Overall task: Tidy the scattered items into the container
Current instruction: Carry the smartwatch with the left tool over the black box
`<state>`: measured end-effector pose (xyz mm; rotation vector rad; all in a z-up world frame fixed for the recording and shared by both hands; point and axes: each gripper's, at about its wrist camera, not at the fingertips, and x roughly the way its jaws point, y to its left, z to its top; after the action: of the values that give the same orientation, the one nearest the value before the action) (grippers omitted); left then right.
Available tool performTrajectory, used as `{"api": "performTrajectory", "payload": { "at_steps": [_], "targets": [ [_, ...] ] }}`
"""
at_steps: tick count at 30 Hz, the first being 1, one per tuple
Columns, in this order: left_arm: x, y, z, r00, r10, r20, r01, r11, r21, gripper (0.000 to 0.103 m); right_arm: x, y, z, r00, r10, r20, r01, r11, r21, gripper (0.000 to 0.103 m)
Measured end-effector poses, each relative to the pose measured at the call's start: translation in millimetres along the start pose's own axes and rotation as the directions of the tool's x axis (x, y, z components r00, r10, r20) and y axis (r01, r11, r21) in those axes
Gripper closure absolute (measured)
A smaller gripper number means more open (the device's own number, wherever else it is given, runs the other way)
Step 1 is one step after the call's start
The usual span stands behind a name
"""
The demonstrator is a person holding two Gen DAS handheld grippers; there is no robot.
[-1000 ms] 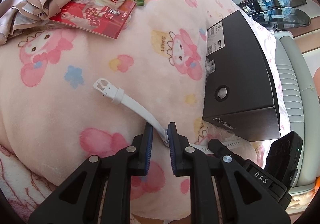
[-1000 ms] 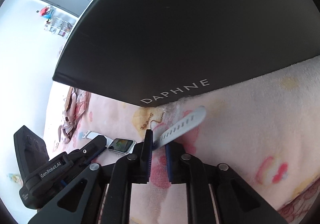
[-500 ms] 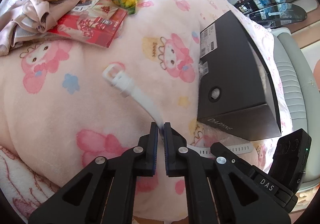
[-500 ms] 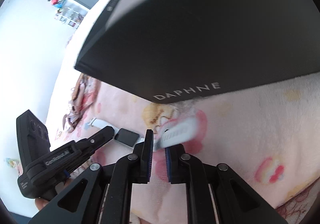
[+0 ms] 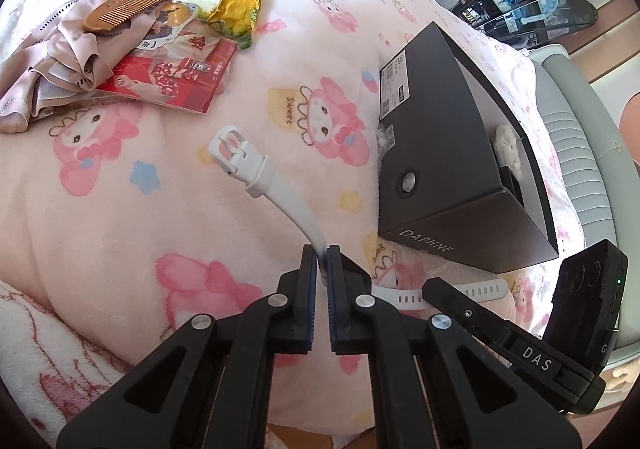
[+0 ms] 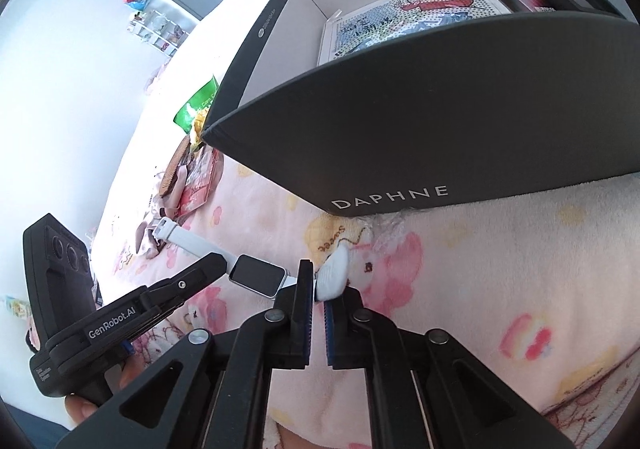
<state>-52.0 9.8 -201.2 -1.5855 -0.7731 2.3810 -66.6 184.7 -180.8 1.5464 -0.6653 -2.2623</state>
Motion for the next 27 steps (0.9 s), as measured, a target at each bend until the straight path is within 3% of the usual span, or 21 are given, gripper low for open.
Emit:
{"api": "performTrajectory", "payload": {
  "at_steps": [7,17,27],
  "targets": [
    [-10.4,-6.6,0.3,0.999,-0.029,0.020,0.029,0.999,0.013,0.100,-0.1,2.2,1.1,1.000,0.014,0.002,-0.014,1.000,-0.007,0.100],
    [-62.0,-62.0,9.3,0.987,-0.111,0.118,0.093,0.985,0.142,0.100,-57.0,19.8,12.8,0.983,0.055,0.176,-0.050,0.998,-0.034,0.100],
    [-61.4,-140.5,47.8,0.965,-0.245,0.095,0.215,0.943,0.253,0.100,-125.4,9.9,62.1,0.945,0.024,0.326,-0.006,0.998,-0.057,0.100]
  ]
}}
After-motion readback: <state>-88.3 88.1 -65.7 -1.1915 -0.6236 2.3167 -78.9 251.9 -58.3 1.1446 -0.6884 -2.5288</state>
